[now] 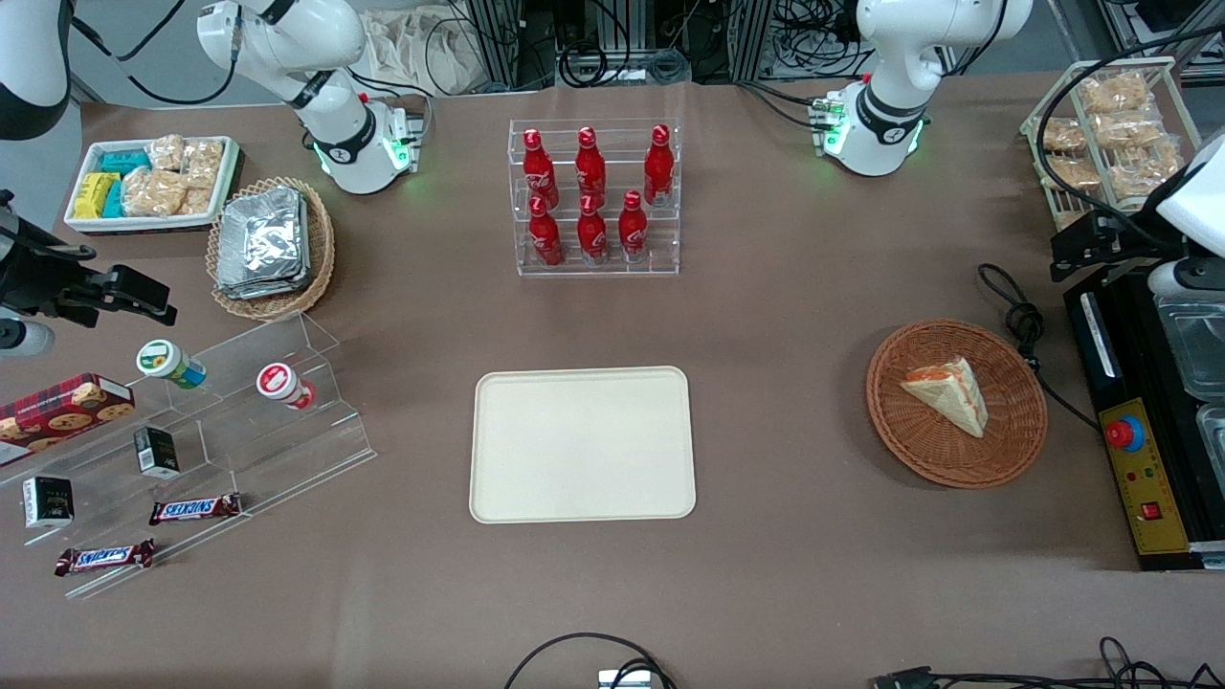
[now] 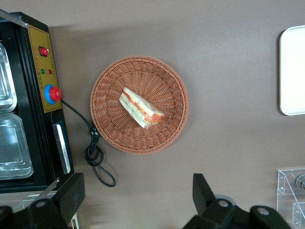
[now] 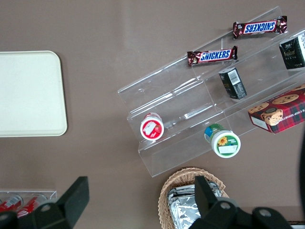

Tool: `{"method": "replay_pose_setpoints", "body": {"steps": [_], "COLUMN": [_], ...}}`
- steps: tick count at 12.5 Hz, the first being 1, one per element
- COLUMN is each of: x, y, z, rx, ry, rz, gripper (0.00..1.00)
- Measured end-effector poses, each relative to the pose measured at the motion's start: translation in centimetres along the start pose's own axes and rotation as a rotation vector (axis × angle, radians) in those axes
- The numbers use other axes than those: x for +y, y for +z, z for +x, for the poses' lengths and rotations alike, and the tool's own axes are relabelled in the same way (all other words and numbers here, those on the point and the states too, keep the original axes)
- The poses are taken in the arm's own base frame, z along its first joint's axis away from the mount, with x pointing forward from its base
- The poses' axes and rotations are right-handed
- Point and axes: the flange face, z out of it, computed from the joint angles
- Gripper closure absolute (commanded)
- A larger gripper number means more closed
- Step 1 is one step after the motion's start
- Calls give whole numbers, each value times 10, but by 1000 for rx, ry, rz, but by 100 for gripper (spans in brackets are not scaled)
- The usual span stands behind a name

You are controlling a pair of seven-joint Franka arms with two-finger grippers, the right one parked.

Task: Place sandwich from basket to tray
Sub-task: 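Move the left gripper over the sandwich in the wicker basket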

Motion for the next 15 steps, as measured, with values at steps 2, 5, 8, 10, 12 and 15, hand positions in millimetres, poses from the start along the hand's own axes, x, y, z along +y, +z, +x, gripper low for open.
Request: {"method": "replay_pose_setpoints", "body": {"steps": [2,5,8,10,12,15], "x": [0,-1,-1,-4,-14,-28], "y": [0,1,18,39,64,107], "z": [0,0,7,14,16,18], "rx": [0,-5,-41,-73,-86,-83], "ry": [0,-26,-140,-183,-267,-385], "rz": [0,0,1,3,5,6], "gripper": [0,0,0,0,0,0]}}
